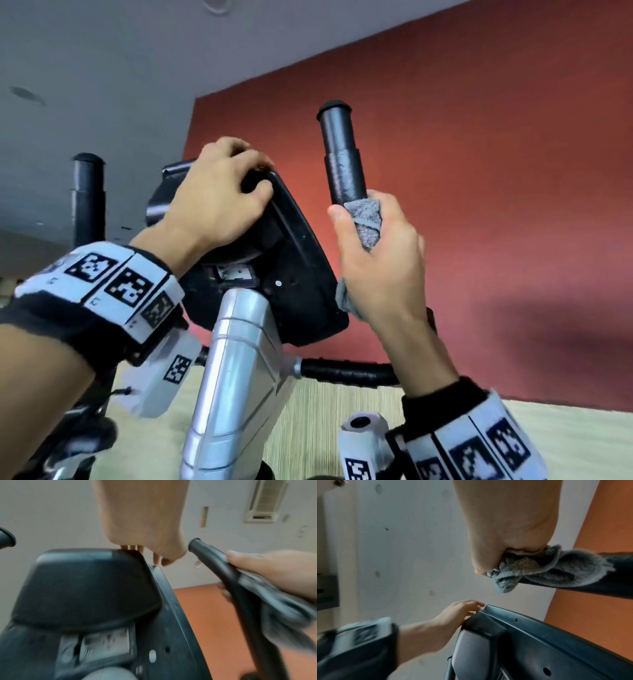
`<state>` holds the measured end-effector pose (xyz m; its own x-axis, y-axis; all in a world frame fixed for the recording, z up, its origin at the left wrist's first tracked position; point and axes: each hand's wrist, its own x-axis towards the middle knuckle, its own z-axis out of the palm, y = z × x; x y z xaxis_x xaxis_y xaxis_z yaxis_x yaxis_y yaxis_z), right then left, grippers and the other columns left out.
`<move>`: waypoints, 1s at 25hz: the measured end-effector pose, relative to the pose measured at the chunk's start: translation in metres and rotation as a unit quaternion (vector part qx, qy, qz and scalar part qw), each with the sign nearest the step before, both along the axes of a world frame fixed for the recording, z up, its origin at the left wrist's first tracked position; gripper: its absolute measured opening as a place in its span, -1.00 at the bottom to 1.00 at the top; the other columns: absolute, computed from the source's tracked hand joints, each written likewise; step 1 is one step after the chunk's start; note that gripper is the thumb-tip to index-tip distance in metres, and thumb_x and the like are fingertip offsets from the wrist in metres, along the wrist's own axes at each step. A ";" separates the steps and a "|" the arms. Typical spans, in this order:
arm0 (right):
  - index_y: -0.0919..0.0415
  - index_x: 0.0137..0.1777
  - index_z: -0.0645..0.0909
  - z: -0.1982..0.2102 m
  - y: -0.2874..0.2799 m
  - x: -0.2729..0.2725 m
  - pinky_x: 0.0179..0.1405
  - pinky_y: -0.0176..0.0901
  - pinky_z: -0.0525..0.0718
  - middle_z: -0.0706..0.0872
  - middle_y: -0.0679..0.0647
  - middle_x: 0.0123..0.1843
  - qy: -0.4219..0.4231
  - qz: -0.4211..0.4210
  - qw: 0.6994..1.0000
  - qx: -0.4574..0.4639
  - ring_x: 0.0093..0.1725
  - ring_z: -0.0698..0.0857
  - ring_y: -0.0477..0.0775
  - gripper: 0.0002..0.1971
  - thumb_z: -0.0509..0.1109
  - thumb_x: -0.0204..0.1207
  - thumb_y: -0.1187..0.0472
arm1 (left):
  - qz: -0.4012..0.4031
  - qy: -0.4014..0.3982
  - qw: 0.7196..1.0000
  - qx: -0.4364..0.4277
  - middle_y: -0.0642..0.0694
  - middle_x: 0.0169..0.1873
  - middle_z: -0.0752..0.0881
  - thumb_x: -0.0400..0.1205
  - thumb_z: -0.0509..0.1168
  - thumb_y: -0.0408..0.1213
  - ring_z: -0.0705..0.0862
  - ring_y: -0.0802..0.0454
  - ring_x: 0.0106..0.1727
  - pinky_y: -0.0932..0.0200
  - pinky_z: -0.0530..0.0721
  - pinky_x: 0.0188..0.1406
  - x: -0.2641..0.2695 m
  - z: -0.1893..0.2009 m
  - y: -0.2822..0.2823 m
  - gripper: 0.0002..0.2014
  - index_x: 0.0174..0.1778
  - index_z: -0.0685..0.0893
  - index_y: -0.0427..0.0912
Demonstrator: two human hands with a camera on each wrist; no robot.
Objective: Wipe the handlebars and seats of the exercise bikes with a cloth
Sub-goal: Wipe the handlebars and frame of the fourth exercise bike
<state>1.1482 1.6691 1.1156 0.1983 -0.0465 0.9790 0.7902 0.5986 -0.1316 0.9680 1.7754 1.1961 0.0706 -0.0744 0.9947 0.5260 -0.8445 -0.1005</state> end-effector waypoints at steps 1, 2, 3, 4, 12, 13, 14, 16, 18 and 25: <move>-0.03 0.24 0.60 0.000 0.001 0.002 -0.22 -0.28 0.52 0.66 -0.20 -0.31 -0.012 -0.010 1.000 0.004 -0.12 0.69 0.03 -0.71 0.41 0.66 -0.16 | -0.003 -0.042 0.998 0.043 -0.14 0.23 0.62 0.57 0.19 -0.06 0.52 -0.15 0.35 0.11 0.41 0.40 0.002 -0.028 -0.002 -0.64 0.16 0.76 -0.10; -0.02 0.20 0.58 -0.002 0.001 0.004 -0.24 -0.28 0.48 0.66 -0.20 -0.27 -0.027 -0.014 0.999 0.008 -0.08 0.66 0.05 -0.73 0.40 0.67 -0.16 | -0.002 -0.077 0.994 0.080 -0.12 0.16 0.62 0.58 0.20 -0.11 0.51 -0.14 0.27 0.12 0.41 0.33 0.006 -0.062 -0.003 -0.70 0.10 0.74 -0.12; -0.03 0.16 0.55 -0.002 0.002 0.006 -0.27 -0.28 0.43 0.65 -0.20 -0.23 -0.043 -0.017 0.999 0.013 -0.04 0.63 0.06 -0.75 0.39 0.68 -0.15 | 0.003 -0.096 0.991 0.096 -0.09 0.05 0.61 0.58 0.20 -0.12 0.50 -0.13 0.17 0.07 0.45 0.26 0.012 -0.096 -0.001 -0.75 0.00 0.71 -0.13; -0.03 0.14 0.53 -0.004 0.002 0.008 -0.28 -0.27 0.40 0.66 -0.18 -0.19 -0.054 -0.020 0.998 0.018 0.00 0.60 0.05 -0.76 0.38 0.69 -0.15 | 0.012 -0.101 0.991 0.085 -0.05 -0.03 0.58 0.56 0.18 -0.08 0.49 -0.12 0.08 -0.02 0.51 0.18 0.019 -0.128 0.008 -0.76 -0.08 0.69 -0.10; 0.01 0.20 0.48 -0.016 0.010 0.015 -0.17 -0.02 0.68 0.71 -0.04 -0.06 -0.099 -0.052 0.992 0.050 -0.16 0.57 -0.21 -0.61 0.28 0.68 -0.29 | 0.167 -0.053 0.977 -0.121 -0.27 0.19 0.53 0.45 0.23 0.13 0.59 -0.33 0.04 -0.13 0.60 -0.09 0.072 -0.234 0.083 -0.48 0.22 0.53 -0.14; 0.00 0.19 0.47 -0.016 0.011 0.015 -0.13 0.03 0.72 0.71 -0.05 -0.08 -0.098 -0.050 0.992 0.054 -0.17 0.60 -0.17 -0.61 0.24 0.68 -0.31 | 0.174 -0.054 0.976 -0.122 -0.26 0.24 0.52 0.48 0.29 0.14 0.60 -0.32 0.08 -0.13 0.60 -0.07 0.073 -0.233 0.089 -0.44 0.31 0.48 -0.11; -0.01 0.17 0.45 -0.016 0.012 0.015 -0.15 0.09 0.75 0.71 -0.04 -0.09 -0.099 -0.050 0.992 0.057 -0.19 0.64 -0.12 -0.62 0.21 0.68 -0.31 | 0.180 -0.054 0.974 -0.128 -0.26 0.28 0.50 0.50 0.32 0.16 0.61 -0.30 0.12 -0.13 0.61 -0.04 0.074 -0.230 0.092 -0.38 0.40 0.44 -0.10; 0.01 0.19 0.42 -0.016 0.015 0.017 -0.23 0.19 0.78 0.71 0.00 -0.07 -0.121 -0.063 0.988 0.076 -0.23 0.72 0.04 -0.68 0.18 0.73 -0.23 | 0.185 -0.057 0.970 -0.145 -0.25 0.38 0.45 0.57 0.32 0.20 0.59 -0.29 0.23 -0.14 0.62 0.08 0.076 -0.223 0.092 -0.28 0.57 0.34 -0.10; 0.09 0.37 0.39 -0.018 0.017 0.020 -0.18 0.20 0.76 0.63 0.05 0.11 -0.159 -0.111 0.975 0.105 -0.14 0.71 0.14 -0.68 0.18 0.78 -0.08 | 0.189 -0.065 0.966 -0.162 -0.23 0.45 0.39 0.64 0.25 0.24 0.54 -0.24 0.33 -0.10 0.58 0.24 0.078 -0.217 0.089 -0.21 0.68 0.17 -0.09; 0.44 0.66 0.33 -0.035 0.047 0.052 0.49 0.22 0.58 0.31 0.39 0.71 -0.161 -0.332 0.906 0.209 0.55 0.50 0.37 -0.37 0.21 0.75 -0.01 | 0.224 -0.048 0.952 -0.203 -0.30 0.63 0.13 0.67 0.24 0.17 0.33 -0.22 0.56 -0.16 0.54 0.43 0.088 -0.216 0.087 -0.04 0.74 -0.22 -0.17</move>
